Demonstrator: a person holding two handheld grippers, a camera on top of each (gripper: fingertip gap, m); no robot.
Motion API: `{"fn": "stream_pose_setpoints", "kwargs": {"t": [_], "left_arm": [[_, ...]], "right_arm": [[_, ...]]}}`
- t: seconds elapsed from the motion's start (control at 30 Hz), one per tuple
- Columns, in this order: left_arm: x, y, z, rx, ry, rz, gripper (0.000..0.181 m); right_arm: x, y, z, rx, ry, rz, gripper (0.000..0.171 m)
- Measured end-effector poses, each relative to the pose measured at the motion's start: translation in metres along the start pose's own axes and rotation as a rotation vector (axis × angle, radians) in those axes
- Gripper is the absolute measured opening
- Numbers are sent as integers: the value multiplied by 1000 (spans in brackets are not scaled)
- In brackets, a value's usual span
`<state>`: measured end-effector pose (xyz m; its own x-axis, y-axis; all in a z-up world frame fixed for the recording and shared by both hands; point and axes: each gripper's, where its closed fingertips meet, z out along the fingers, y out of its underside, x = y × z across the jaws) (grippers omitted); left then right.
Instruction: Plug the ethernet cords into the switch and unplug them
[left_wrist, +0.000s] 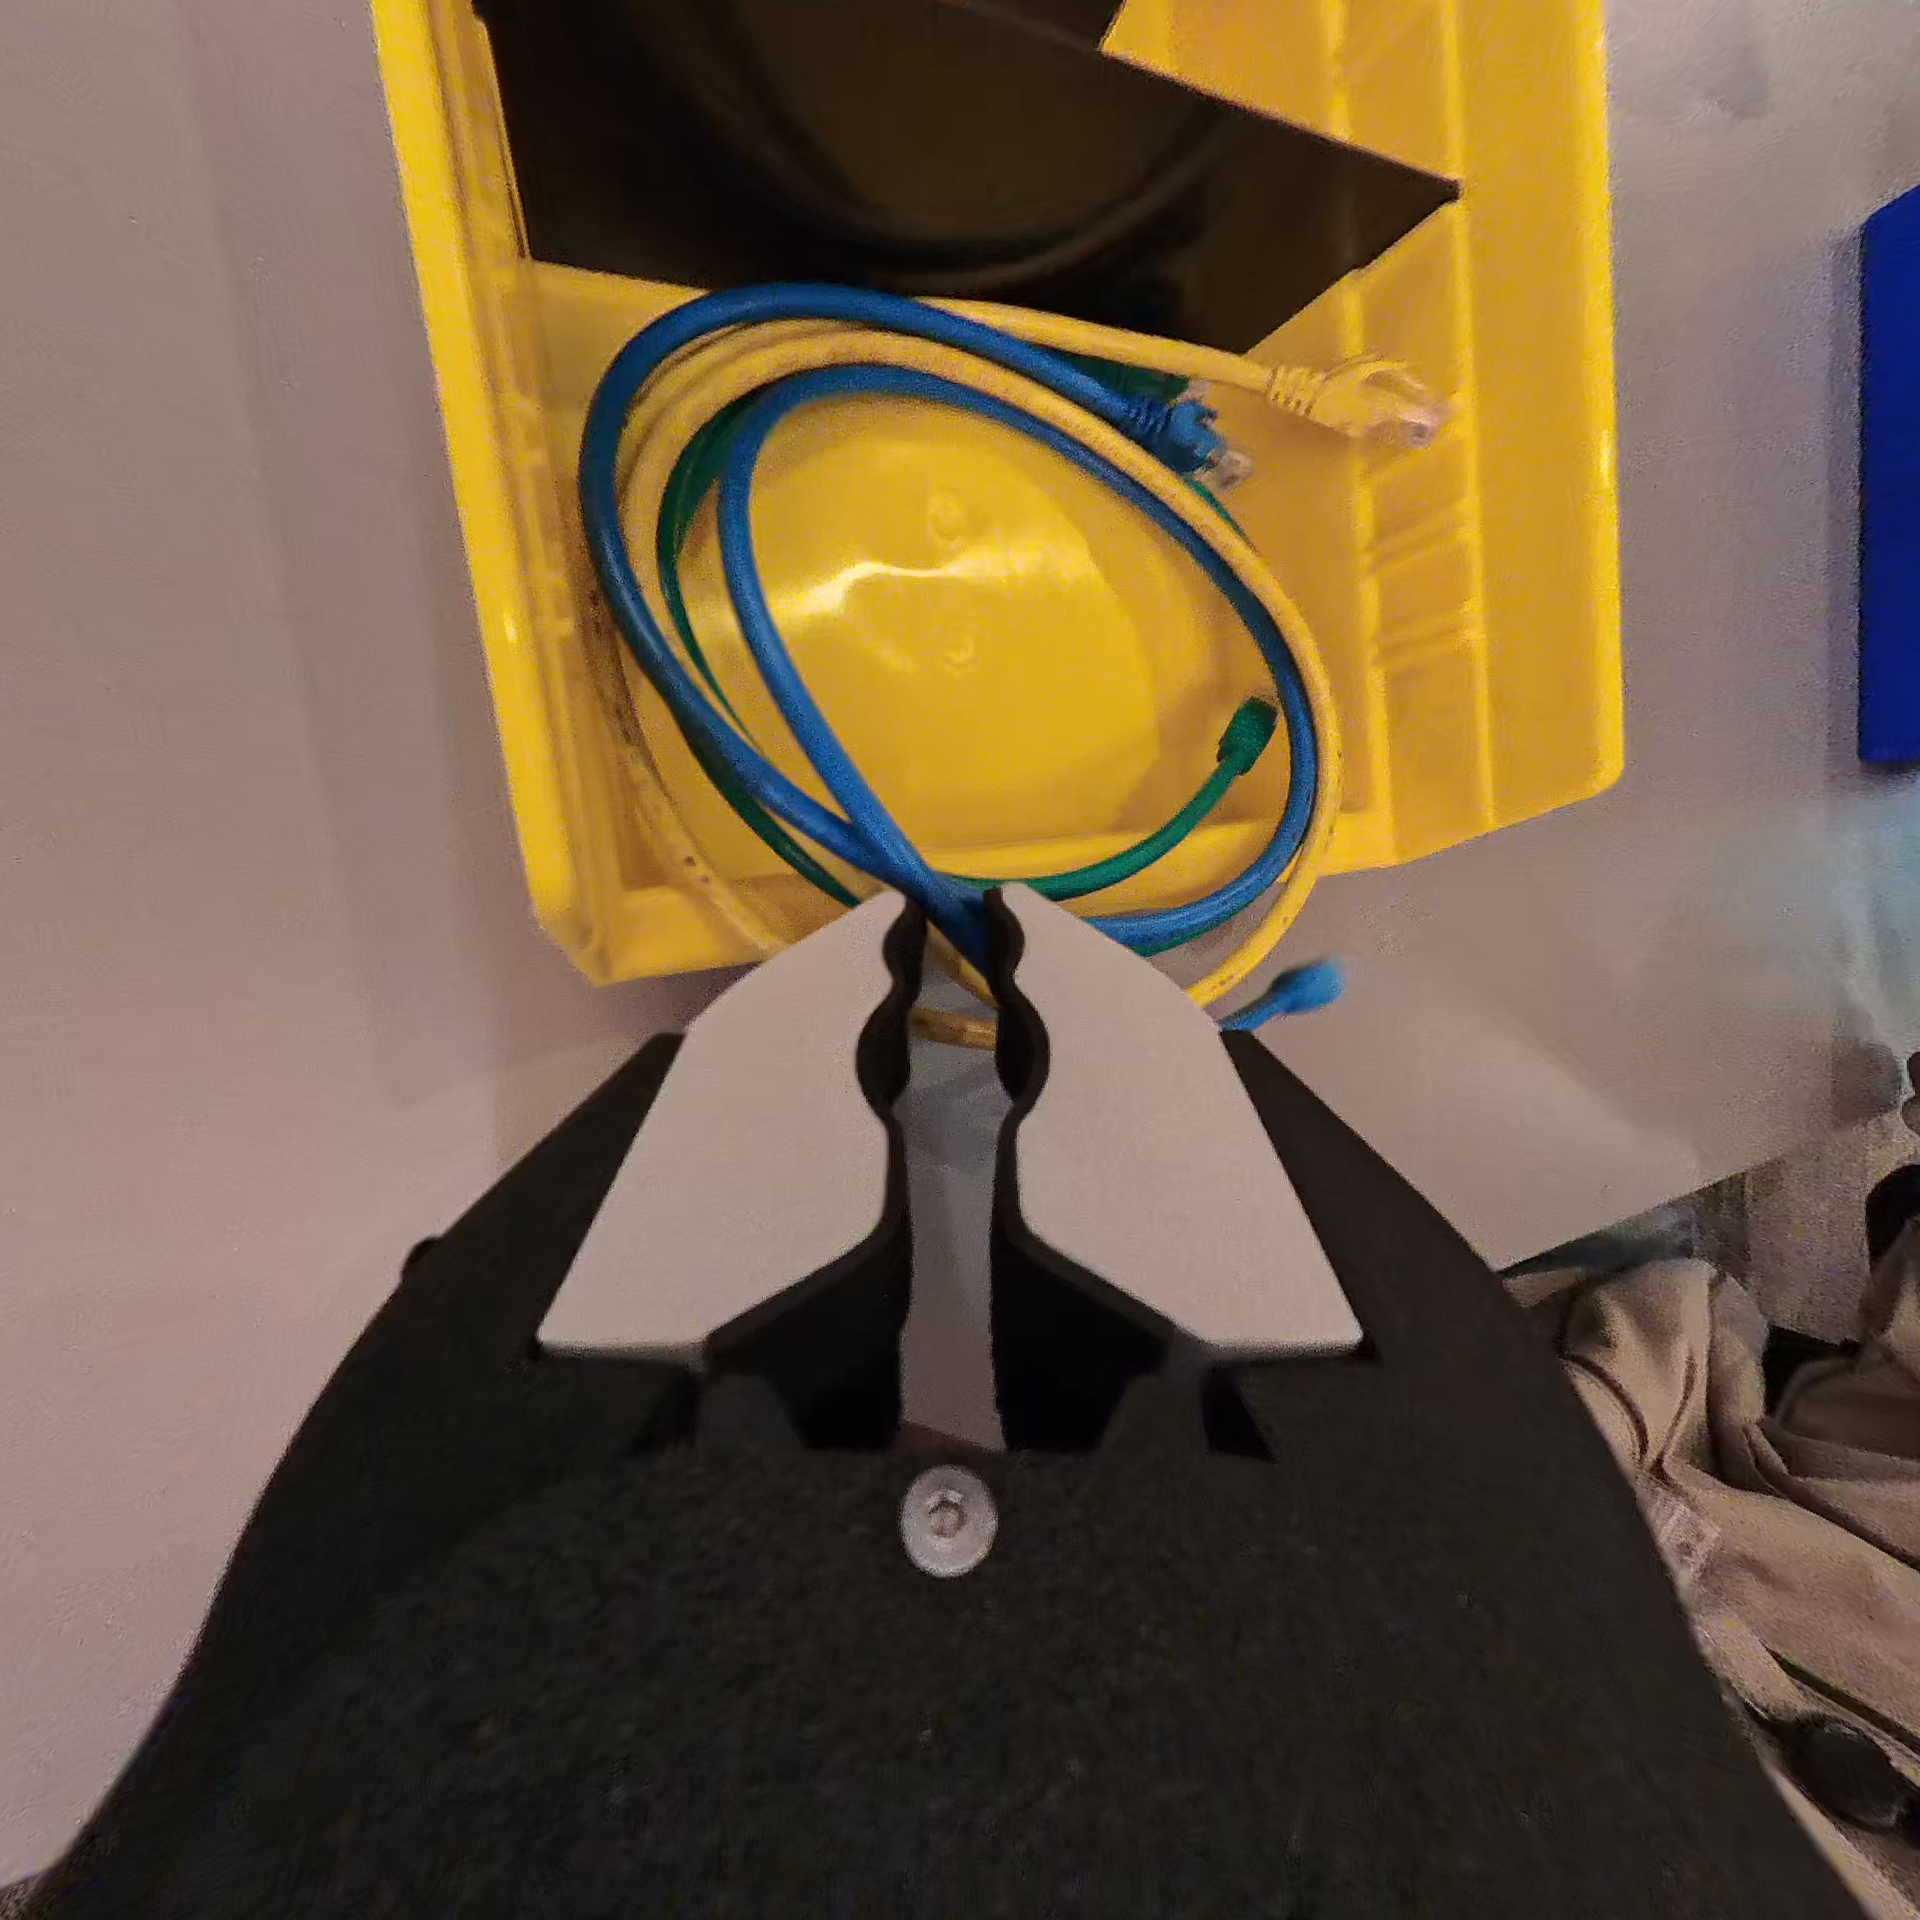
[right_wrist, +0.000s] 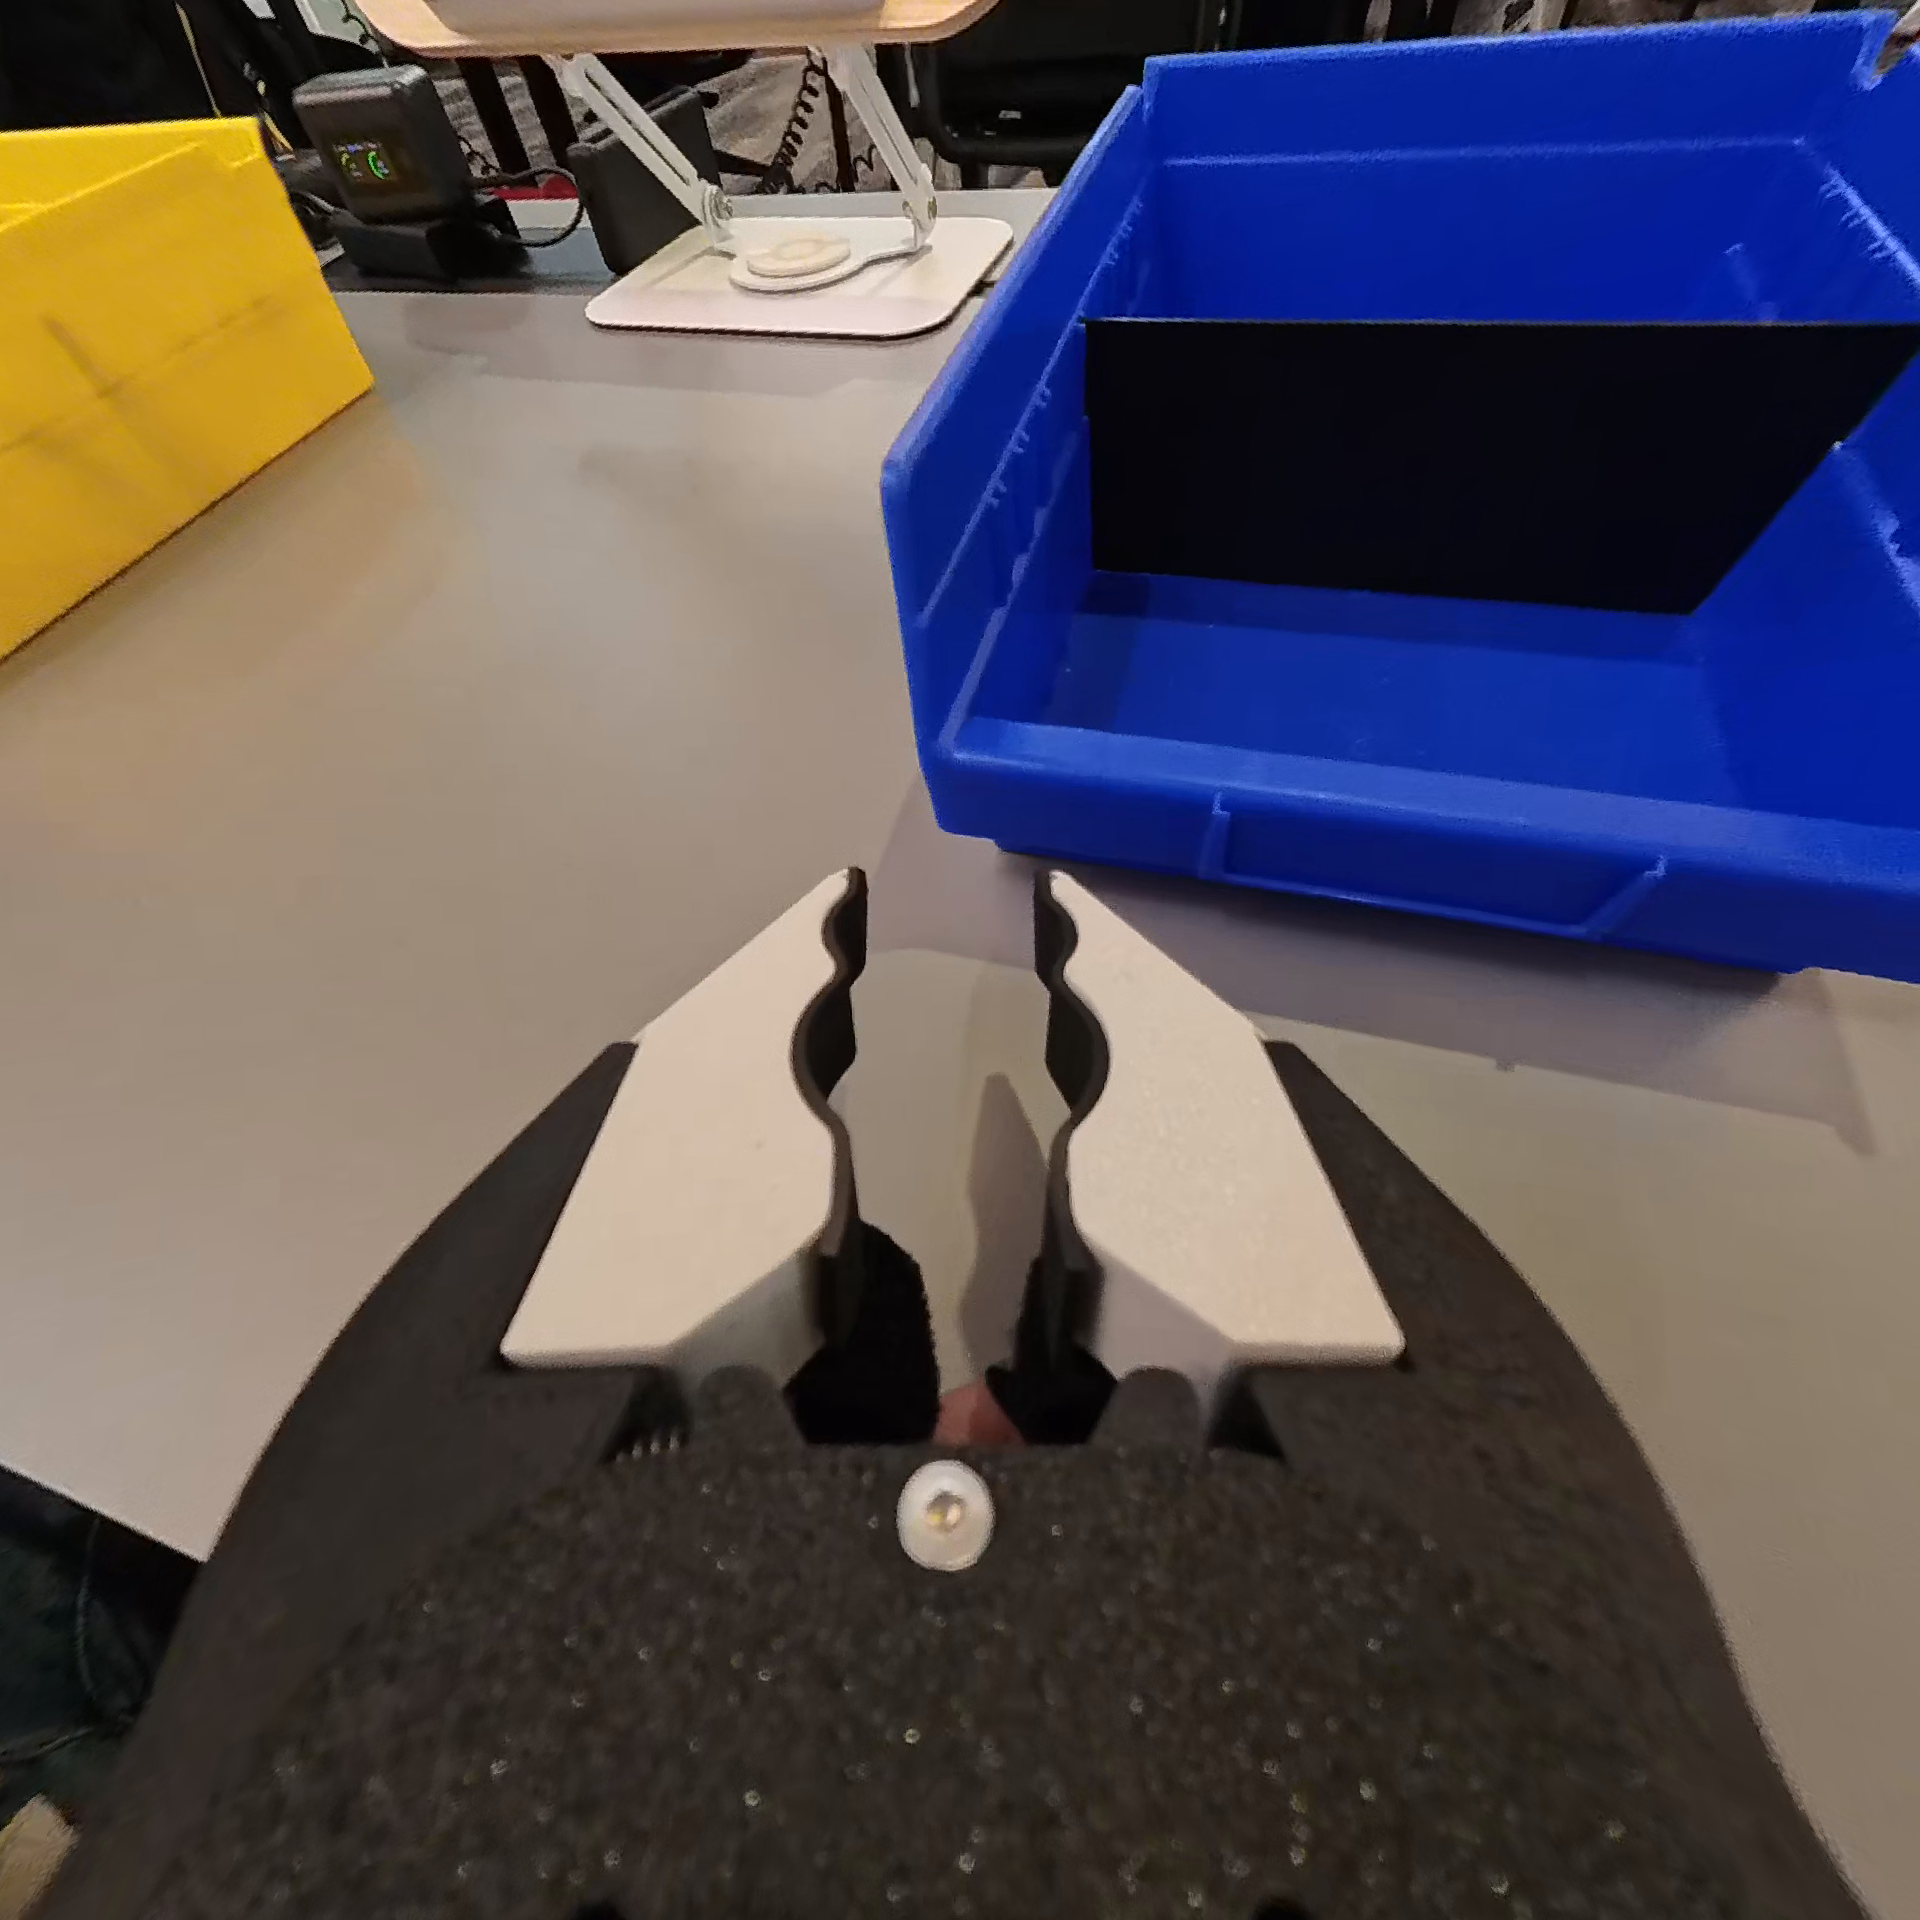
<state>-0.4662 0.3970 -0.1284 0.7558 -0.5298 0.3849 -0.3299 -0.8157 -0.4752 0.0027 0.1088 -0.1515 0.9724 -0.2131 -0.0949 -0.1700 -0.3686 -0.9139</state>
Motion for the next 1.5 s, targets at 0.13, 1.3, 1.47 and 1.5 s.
{"fn": "stream_pose_setpoints", "kwargs": {"t": [0.13,1.3,1.47,1.5], "left_arm": [[1,-12,-5,51,-58,89,7],[318,-60,-102,475,367,776,5],[298,-20,33,-25,409,976,6],[295,-14,56,-99,438,1036,5]], "right_arm": [[2,-1,0,2,0,15,31],[3,-6,-5,24,13,5,31],[4,-6,-5,25,13,11,31],[4,-6,-5,25,11,11,31]]}}
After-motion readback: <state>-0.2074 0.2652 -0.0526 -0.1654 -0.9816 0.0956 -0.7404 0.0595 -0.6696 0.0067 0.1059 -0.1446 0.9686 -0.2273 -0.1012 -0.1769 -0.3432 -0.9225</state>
